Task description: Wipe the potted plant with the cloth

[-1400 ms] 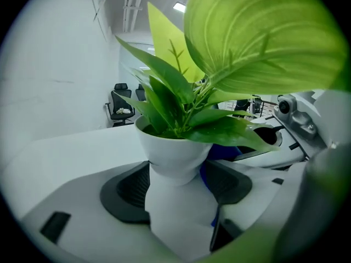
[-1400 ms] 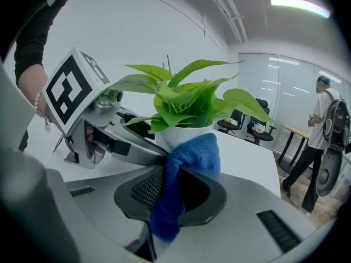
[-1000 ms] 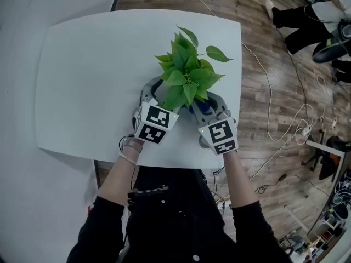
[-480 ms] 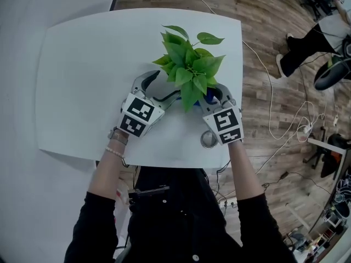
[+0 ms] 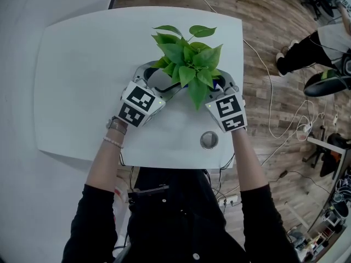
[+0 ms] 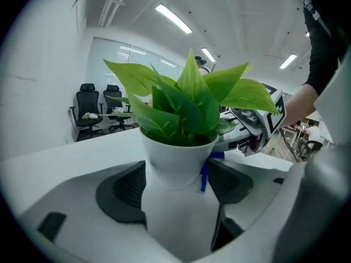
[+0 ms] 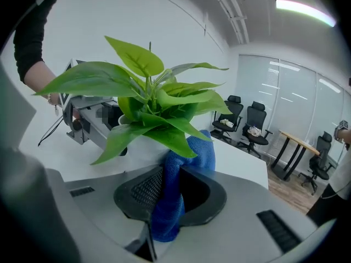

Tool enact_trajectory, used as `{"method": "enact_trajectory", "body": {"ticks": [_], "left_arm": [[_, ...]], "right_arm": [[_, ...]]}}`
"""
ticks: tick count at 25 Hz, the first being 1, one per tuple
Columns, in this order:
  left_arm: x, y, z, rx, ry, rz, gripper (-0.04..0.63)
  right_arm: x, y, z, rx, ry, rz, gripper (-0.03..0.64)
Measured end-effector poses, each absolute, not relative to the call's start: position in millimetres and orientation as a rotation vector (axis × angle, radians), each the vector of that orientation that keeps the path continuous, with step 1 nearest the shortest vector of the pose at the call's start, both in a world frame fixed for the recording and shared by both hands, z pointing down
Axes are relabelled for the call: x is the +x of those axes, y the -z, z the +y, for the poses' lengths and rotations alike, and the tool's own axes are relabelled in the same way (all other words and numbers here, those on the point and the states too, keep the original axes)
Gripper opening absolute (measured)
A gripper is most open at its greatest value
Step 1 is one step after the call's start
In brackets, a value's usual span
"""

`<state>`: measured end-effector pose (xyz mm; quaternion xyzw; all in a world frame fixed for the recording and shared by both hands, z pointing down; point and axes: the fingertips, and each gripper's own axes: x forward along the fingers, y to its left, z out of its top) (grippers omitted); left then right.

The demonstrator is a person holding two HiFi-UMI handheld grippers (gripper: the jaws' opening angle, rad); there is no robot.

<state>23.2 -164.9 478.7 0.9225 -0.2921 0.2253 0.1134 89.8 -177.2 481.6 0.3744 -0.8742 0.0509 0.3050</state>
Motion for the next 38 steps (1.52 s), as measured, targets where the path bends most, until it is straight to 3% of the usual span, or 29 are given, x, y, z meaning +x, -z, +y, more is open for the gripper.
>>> {"method": "enact_trajectory", "body": {"ticks": [38], "left_arm": [[39, -477, -143, 2.51, -0.706, -1.059, 0.342]], "right_arm": [[64, -474, -99, 0.908, -0.306, -2.316, 0.095]]}}
